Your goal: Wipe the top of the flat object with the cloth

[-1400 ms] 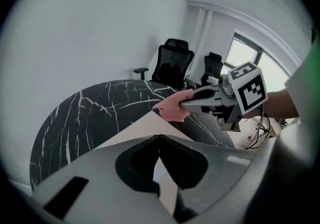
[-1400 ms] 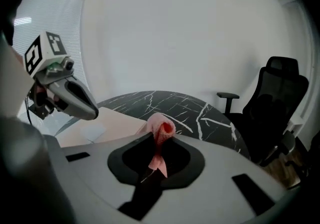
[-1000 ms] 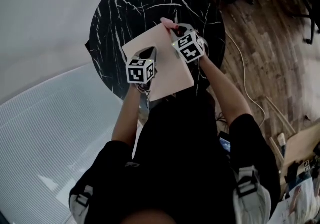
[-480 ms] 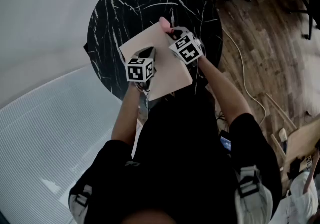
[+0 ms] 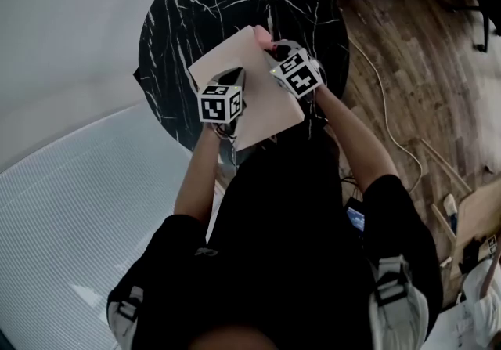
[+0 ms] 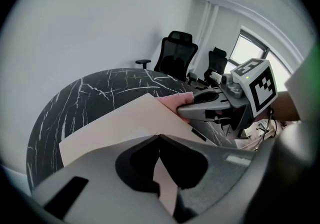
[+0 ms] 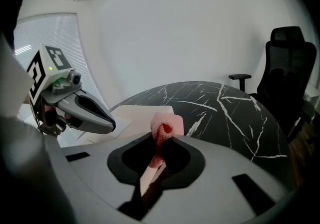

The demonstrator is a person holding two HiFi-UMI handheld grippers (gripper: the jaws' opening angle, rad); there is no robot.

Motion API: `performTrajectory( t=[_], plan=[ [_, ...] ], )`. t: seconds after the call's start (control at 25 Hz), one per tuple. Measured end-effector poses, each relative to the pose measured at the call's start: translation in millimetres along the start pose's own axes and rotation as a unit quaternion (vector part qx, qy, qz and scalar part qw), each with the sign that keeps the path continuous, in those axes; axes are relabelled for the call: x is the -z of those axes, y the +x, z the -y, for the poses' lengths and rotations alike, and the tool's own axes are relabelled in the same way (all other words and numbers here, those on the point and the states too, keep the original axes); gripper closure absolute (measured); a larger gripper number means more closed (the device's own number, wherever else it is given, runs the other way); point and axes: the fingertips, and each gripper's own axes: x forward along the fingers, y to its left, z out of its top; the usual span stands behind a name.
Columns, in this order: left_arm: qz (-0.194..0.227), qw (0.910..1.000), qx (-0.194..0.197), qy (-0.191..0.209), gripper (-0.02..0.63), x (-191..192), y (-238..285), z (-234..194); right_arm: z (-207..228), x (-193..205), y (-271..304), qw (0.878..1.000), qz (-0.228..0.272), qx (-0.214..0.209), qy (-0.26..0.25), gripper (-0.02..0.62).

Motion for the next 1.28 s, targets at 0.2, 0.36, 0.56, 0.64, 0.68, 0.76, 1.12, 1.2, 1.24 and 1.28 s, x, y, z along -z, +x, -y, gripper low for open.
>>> performTrajectory(
  t=[0.2, 0.36, 0.56, 0.64, 0.68, 0.76, 1.12, 1.2, 1.24, 1.28],
  plan=[
    [0.000, 1.0000, 0.004, 0.004, 0.606, 13.5, -5.6, 8.6, -10.1, 11.1, -13.7, 1.000, -0.002, -0.003, -0.001, 0.565],
    [0.003, 1.0000, 0.008, -0.003, 0.606, 25.8, -12.4, 17.6, -19.4, 23.9, -26.2, 1.000, -0.011, -0.004, -0.001, 0.565],
    [0.009, 0.9998, 0.009, -0.015, 0.606, 39.4, -18.8, 24.2, -19.4, 37.7, -32.3, 1.000, -0.003, 0.009, 0.010, 0.565],
    [0.012, 0.9997, 0.007, -0.019, 0.606, 44.1, -20.6, 24.8, -19.5, 42.3, -33.1, 1.000, 0.001, 0.012, 0.008, 0.565],
    [0.014, 0.9997, 0.006, -0.020, 0.606, 46.6, -22.0, 25.3, -21.3, 45.5, -35.1, 1.000, -0.002, 0.013, 0.009, 0.565],
    [0.016, 0.9996, 0.004, -0.023, 0.606, 51.8, -24.8, 26.6, -25.7, 52.1, -40.5, 1.000, -0.008, 0.014, 0.012, 0.565],
    [0.027, 0.9989, -0.002, -0.038, 0.606, 79.0, -41.9, 41.8, -44.7, 80.3, -70.0, 0.999, -0.021, 0.017, 0.024, 0.565],
    [0.031, 0.9987, -0.004, -0.041, 0.606, 85.6, -47.1, 45.9, -50.6, 89.2, -77.9, 0.999, -0.022, 0.017, 0.025, 0.565],
    [0.032, 0.9985, -0.005, -0.043, 0.606, 89.0, -48.7, 47.8, -52.9, 93.1, -81.3, 0.999, -0.021, 0.017, 0.024, 0.565],
    [0.033, 0.9984, -0.007, -0.044, 0.606, 92.2, -49.9, 49.6, -54.5, 96.2, -84.2, 0.999, -0.020, 0.019, 0.024, 0.565]
  ],
)
